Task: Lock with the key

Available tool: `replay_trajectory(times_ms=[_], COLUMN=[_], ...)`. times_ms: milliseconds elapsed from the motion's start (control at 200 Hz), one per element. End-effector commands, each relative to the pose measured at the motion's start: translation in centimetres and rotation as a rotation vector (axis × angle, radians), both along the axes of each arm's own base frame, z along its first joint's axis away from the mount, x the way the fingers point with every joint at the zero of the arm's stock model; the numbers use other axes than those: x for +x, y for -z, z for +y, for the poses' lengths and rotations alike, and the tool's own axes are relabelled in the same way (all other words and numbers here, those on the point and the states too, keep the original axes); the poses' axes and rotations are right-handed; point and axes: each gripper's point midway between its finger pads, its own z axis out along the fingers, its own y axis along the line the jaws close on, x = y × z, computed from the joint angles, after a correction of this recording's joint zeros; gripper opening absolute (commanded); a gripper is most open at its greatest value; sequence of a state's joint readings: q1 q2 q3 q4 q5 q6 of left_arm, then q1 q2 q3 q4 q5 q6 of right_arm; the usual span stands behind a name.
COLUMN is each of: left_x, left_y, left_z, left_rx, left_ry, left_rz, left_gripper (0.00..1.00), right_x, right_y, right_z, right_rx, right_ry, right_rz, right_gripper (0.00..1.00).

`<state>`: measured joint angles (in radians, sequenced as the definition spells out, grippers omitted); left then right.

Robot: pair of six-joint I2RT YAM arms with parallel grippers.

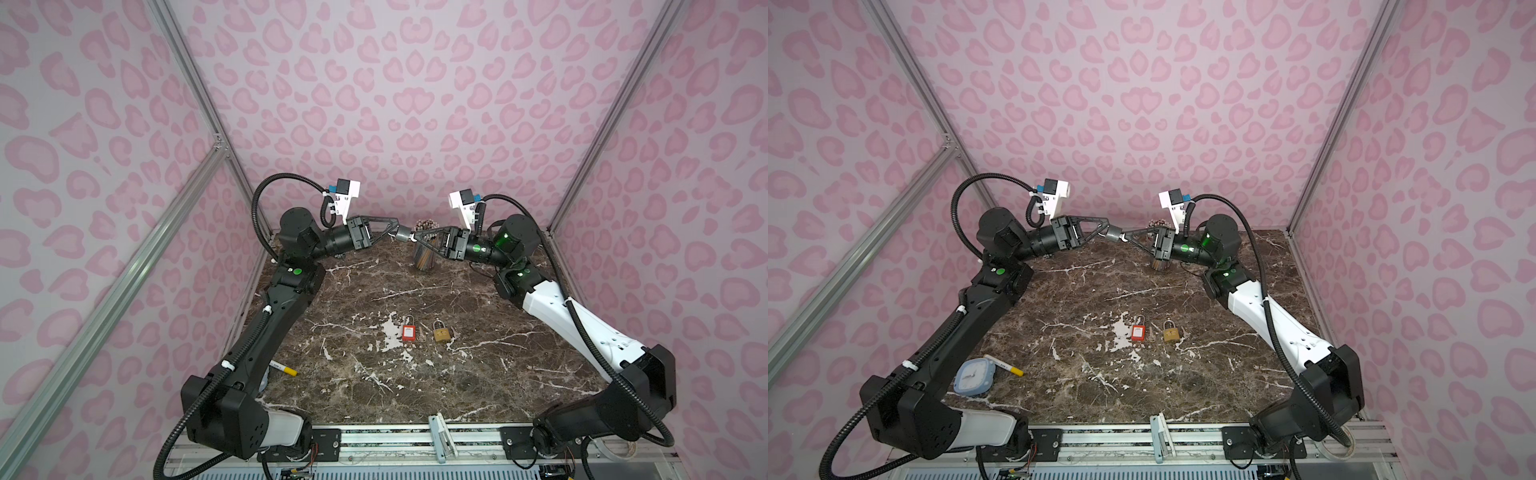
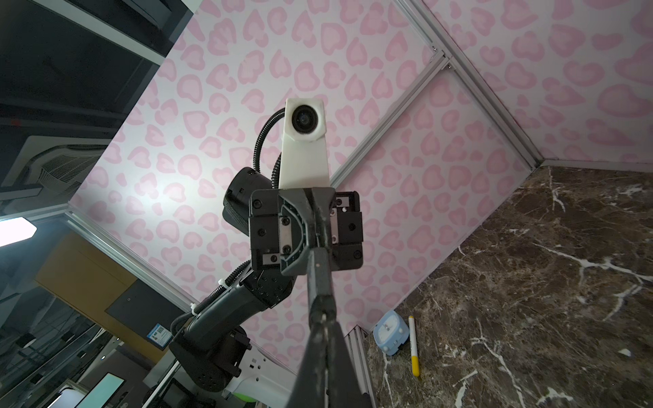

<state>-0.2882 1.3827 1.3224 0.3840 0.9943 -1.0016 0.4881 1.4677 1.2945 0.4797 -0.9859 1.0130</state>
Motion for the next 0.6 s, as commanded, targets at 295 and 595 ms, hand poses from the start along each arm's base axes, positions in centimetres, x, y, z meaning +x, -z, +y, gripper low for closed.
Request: replay_trajectory(times_ms=[295,595], left_x=[0.0,0.7], left_y=[-1.1,-1.3], left_z=[0.3,0.7], left_rx=[-0.019,-0.031], left_ry=[-0.021,-0.056], left_rz=[-0.052,-0.053], left_gripper=[0.03,0.04], right_x=[0.2,0.4], right_y=[0.8,2.0], right_z=[-0.8,-1.8], right_rx=[-0.012,-0.022], right_ry=[0.033,0.065], right_rz=[0.007,0.028], right_gripper=[0.03,0.02])
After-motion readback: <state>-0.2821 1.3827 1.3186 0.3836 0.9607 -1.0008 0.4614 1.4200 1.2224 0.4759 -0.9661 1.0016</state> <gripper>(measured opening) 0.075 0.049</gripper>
